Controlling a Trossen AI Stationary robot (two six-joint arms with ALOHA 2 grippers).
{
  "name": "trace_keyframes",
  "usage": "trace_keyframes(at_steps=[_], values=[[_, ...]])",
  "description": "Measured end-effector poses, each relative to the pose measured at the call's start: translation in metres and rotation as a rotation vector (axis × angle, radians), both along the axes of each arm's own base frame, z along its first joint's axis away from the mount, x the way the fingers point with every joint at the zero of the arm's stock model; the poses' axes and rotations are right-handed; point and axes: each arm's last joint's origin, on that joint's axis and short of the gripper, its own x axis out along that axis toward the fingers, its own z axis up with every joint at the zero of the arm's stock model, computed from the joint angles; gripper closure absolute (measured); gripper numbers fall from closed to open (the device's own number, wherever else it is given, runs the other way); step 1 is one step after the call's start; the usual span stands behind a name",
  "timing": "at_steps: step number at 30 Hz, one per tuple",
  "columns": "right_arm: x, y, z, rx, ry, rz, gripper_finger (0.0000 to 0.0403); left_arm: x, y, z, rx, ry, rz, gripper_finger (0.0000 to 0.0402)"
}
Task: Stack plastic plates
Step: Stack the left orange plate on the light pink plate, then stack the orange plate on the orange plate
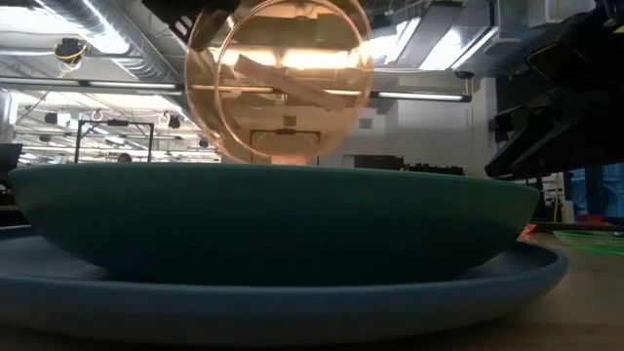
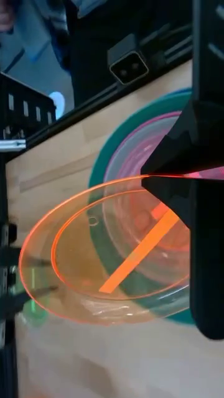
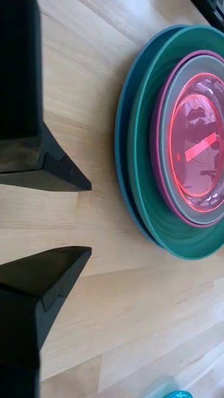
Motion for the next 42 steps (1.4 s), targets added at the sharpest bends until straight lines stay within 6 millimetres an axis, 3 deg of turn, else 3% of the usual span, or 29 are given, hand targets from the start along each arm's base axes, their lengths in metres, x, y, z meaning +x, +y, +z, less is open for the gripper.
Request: trace_keyframes(at_steps=[7,15,23,31,37,42], values=[[0.0,0.0,0.0,0.0,0.0,0.0,0.0259,0.011,-0.023,-0.023,-0.075,0.013,-0.106,0.0399],[0.0,0.0,0.0,0.0,0.0,0.0,0.0259,0.021,-0.026,-0.049,-0.063,0.077,-0.117,0.0399],[0.0,0.0,-0.001,-0.004,0.006,0.0,0.0259,0.023,-0.021,-0.049,-0.143,0.112,-0.074,0.0394],[0.0,0.0,-0.001,-0.004,0.007,0.0,0.0259,0.021,-0.019,-0.054,-0.205,0.191,-0.056,0.0312],[0.0,0.0,0.0,-0.004,0.005,0.0,0.0259,0.017,-0.011,-0.04,-0.294,0.225,-0.144,0.0283],[0.001,0.0,0.001,-0.009,0.011,-0.002,0.0259,0.016,-0.005,-0.032,-0.168,0.15,-0.08,0.0284]])
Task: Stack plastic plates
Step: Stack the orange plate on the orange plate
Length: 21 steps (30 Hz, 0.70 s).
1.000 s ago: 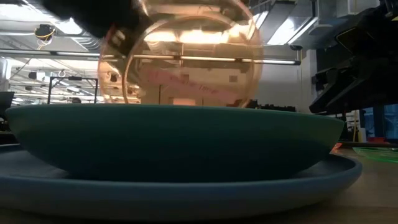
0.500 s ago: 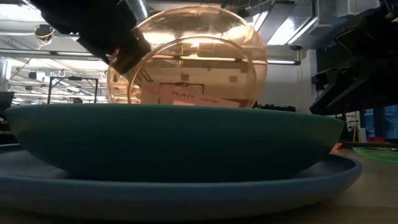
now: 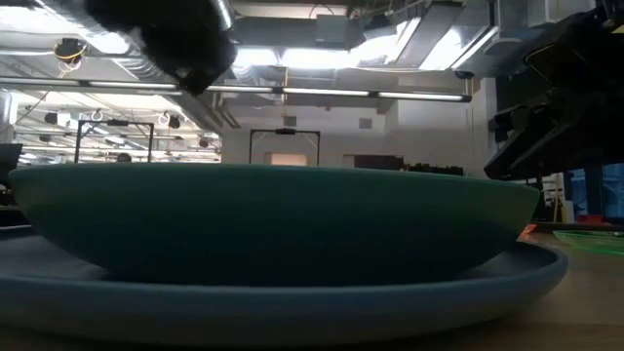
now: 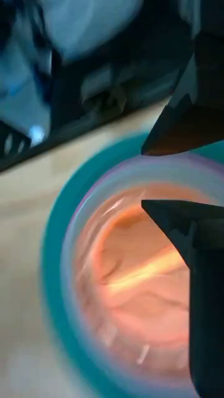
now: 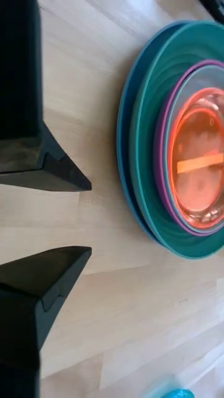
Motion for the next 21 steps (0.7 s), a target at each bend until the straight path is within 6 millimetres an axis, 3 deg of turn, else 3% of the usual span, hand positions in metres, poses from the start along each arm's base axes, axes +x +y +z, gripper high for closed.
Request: trace_keyframes(at_steps=[7,15,21], values=[[0.004,-0.003,0.02,-0.161,0.079,-0.144,0.0259,0.008,0.0,0.001,0.354,-0.341,0.221,0.0285],[0.009,-0.03,0.044,-0.31,0.197,-0.42,0.0259,-0.001,0.011,-0.015,0.318,-0.492,0.226,0.0285],[0.011,-0.073,0.039,-0.34,0.336,-0.592,0.0259,-0.013,0.014,-0.023,0.284,-0.556,0.232,0.0285]])
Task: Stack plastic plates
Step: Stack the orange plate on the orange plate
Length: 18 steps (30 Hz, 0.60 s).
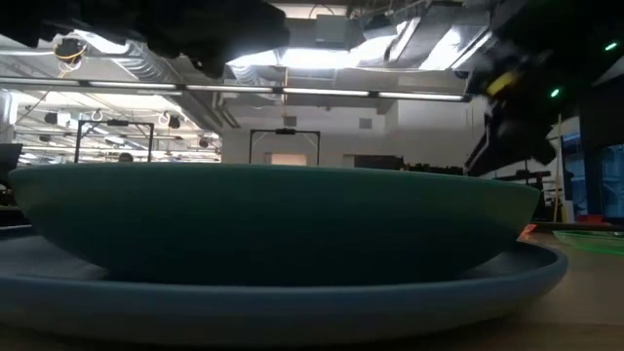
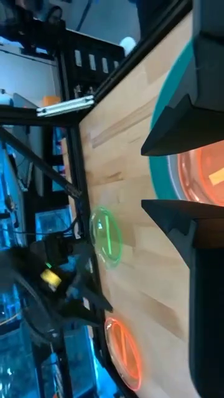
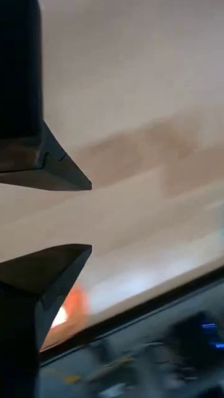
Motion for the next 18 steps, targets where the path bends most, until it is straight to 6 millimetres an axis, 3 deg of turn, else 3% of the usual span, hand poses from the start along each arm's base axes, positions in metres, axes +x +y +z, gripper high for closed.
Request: trace_keyframes(at_steps=[4,11,18], values=[[-0.004,-0.036,-0.004,0.065,0.076,-0.145,0.0259,-0.002,0.002,-0.002,0.003,-0.004,0.025,0.0285],[-0.014,-0.099,-0.009,0.244,0.058,-0.359,0.0259,0.001,0.009,-0.002,-0.037,-0.009,0.09,0.0285],[-0.016,-0.142,-0.027,0.362,0.037,-0.392,0.0259,0.001,0.01,-0.002,-0.036,-0.005,0.095,0.0285]])
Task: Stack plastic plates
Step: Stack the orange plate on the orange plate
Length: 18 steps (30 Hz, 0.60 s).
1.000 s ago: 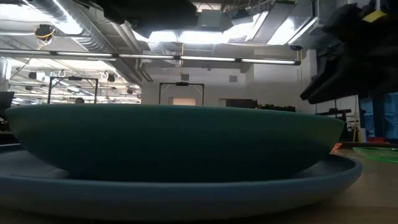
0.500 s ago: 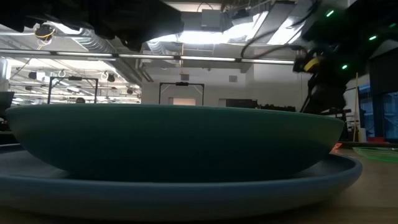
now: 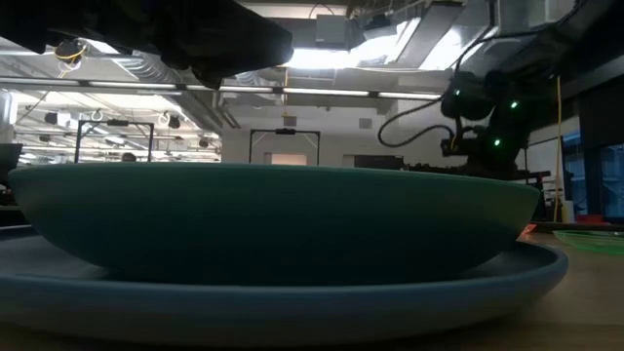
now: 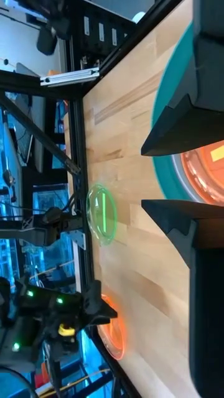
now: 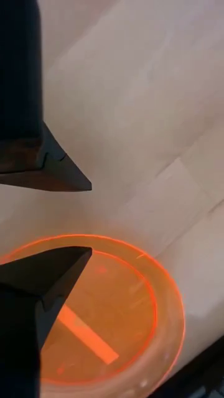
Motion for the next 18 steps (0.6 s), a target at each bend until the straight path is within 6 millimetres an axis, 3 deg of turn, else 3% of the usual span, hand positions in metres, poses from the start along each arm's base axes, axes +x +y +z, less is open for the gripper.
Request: trace_keyframes(at_steps=[10,18], values=[[0.005,-0.023,-0.028,-0.019,0.076,-0.044,0.027,0.0,0.0,0.0,0.001,0.002,-0.001,0.0285],[0.005,-0.025,-0.031,-0.003,0.08,-0.016,0.0366,0.0,0.0,0.0,0.0,0.004,-0.011,0.0285]])
